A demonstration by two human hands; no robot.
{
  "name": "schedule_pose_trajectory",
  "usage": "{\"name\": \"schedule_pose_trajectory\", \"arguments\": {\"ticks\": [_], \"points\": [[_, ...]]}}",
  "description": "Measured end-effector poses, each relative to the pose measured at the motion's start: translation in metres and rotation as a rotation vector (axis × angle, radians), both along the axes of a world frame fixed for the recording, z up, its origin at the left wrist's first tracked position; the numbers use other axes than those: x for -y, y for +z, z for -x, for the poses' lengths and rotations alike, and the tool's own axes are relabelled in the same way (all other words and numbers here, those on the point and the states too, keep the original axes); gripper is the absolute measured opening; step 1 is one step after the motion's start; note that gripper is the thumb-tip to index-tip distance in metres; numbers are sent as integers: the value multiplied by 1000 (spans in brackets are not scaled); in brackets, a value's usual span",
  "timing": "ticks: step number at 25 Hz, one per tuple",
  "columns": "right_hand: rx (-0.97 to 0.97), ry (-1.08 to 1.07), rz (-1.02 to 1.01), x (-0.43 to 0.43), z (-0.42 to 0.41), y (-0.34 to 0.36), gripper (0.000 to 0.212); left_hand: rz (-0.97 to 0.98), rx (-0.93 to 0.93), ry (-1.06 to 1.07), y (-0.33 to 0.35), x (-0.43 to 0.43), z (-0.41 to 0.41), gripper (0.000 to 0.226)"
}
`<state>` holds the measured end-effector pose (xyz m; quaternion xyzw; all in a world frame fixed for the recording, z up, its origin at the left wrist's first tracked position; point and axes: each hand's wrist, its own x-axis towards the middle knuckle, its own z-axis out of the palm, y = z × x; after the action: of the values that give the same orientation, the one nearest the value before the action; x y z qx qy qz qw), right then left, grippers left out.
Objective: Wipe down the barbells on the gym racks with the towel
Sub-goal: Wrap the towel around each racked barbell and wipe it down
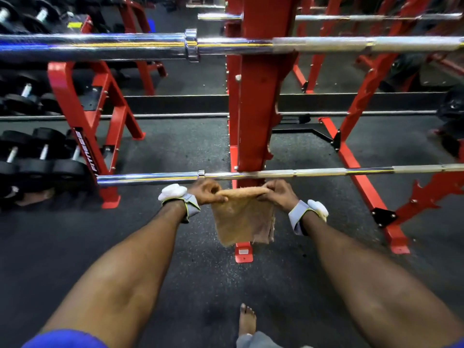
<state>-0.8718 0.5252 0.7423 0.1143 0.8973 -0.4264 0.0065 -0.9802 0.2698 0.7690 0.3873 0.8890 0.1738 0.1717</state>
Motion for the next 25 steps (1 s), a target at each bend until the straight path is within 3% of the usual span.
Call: {"name": "schedule_pose_trajectory", "arguments": {"ticks": [2, 5, 8, 11, 13, 15, 17, 19, 21, 25], "points": [[61, 46, -12, 3, 18, -12, 14, 171, 55, -26, -10, 3, 16, 35], [106, 54, 40, 8, 52, -15, 15, 202, 112, 57, -11, 2, 47, 39], [29, -80, 62, 14, 82, -9, 10, 31, 28, 252, -1, 0, 72, 52], [-53, -302, 54, 29, 109, 4, 8, -217, -15, 499, 4, -11, 96, 35], [-128, -391, -20, 47, 116, 9, 22, -312, -16, 581, -1, -21, 111, 28], [-354, -369, -217, 71, 113, 12, 31, -364, 16, 611, -8, -32, 128, 26], [-541, -128, -318, 95, 112, 6, 28, -366, 27, 602, -20, -37, 146, 29], [-469, -31, -247, 112, 125, -18, 26, -363, 26, 572, -28, -38, 159, 36], [-329, -165, -194, 124, 151, -45, 32, -344, 23, 521, -37, -34, 171, 45], [-153, -192, -299, 133, 198, -102, 23, -325, 34, 427, -67, -19, 186, 43]]}}
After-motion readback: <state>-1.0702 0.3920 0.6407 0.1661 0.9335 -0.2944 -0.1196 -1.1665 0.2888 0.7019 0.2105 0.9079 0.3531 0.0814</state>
